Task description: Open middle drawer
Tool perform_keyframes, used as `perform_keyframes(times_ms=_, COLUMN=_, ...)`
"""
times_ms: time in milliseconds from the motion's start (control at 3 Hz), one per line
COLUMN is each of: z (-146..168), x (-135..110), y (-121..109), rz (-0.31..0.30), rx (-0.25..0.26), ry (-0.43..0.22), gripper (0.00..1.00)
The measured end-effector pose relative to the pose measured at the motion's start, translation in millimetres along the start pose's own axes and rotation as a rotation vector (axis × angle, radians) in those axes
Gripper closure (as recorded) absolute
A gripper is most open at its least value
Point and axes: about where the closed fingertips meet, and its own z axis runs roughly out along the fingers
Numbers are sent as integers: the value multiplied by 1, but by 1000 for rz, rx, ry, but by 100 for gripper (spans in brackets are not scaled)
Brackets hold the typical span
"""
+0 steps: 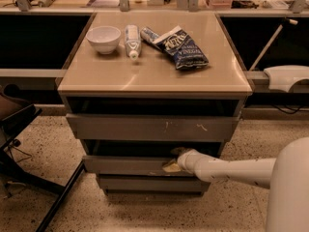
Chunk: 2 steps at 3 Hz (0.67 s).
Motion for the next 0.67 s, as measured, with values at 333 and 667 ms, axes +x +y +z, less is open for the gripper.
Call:
perform_keyframes(times_ms=333, z=-17, x=17, y=27, rz=55, rx=18, ry=-7, gripper=100)
perform_keyframes(times_ms=667, z=-22, x=12, y=26, rz=58, rx=18, ry=-7, gripper=100)
